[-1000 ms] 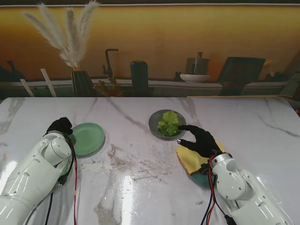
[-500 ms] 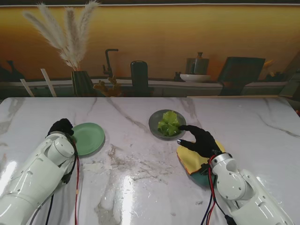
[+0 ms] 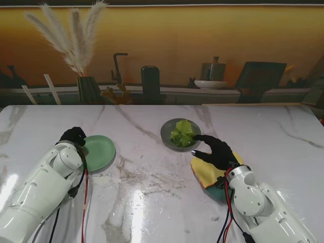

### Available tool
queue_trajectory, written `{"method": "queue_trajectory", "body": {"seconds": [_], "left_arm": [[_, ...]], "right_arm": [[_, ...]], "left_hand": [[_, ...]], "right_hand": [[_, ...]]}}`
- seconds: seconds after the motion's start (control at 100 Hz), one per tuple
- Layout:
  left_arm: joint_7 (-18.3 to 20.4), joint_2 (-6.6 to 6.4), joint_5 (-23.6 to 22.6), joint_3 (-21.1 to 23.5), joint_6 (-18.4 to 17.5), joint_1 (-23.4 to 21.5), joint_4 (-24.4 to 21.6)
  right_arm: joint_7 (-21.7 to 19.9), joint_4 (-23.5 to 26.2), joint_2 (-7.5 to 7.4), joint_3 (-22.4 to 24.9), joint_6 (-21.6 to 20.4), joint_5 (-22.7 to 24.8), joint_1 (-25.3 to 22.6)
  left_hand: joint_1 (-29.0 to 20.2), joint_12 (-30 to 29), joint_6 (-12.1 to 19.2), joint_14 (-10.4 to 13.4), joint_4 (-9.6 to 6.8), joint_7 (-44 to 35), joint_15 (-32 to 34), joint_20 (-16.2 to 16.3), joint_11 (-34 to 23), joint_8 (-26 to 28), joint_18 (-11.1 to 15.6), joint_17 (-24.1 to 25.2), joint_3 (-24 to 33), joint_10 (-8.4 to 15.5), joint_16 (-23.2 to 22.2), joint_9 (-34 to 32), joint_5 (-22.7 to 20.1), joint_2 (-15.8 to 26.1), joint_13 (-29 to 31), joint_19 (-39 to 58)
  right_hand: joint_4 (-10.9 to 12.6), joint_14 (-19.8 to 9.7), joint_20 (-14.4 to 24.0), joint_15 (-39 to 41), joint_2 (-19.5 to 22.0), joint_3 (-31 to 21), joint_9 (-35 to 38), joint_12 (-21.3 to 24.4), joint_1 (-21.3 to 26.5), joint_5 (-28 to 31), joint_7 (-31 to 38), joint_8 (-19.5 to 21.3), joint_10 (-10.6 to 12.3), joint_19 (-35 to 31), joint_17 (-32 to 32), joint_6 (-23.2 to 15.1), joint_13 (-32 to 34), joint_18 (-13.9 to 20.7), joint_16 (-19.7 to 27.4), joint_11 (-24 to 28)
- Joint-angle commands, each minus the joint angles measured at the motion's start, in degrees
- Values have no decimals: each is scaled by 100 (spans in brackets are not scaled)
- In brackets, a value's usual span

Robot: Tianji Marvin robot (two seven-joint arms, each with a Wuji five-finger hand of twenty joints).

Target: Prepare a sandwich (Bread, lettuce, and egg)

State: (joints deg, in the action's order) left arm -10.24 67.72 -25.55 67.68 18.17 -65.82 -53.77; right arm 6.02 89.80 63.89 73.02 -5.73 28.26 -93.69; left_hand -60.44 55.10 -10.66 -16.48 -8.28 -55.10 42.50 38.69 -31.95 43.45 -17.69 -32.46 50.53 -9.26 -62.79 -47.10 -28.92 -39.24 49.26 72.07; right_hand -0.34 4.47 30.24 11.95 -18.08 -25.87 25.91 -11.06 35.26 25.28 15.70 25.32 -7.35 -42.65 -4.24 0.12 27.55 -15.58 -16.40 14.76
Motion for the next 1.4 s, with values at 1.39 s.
{"method": "queue_trajectory", "body": {"seconds": [1.39], "left_arm": [[886,-37,594,-784,504,-1151,-2430]], "right_arm": [[89,9,115,39,-73,46,-58]], "left_hand": [[-136,-7,51,-232,-98,-118,-229,321,17,153,-2,291,164,-48,-105,70,-7,-49,-92,156]], "right_hand": [[17,-121,57,1,185,120,15,-30,114,111,44,36,48,-153,46,-22,-5,-54,-29,67]]}}
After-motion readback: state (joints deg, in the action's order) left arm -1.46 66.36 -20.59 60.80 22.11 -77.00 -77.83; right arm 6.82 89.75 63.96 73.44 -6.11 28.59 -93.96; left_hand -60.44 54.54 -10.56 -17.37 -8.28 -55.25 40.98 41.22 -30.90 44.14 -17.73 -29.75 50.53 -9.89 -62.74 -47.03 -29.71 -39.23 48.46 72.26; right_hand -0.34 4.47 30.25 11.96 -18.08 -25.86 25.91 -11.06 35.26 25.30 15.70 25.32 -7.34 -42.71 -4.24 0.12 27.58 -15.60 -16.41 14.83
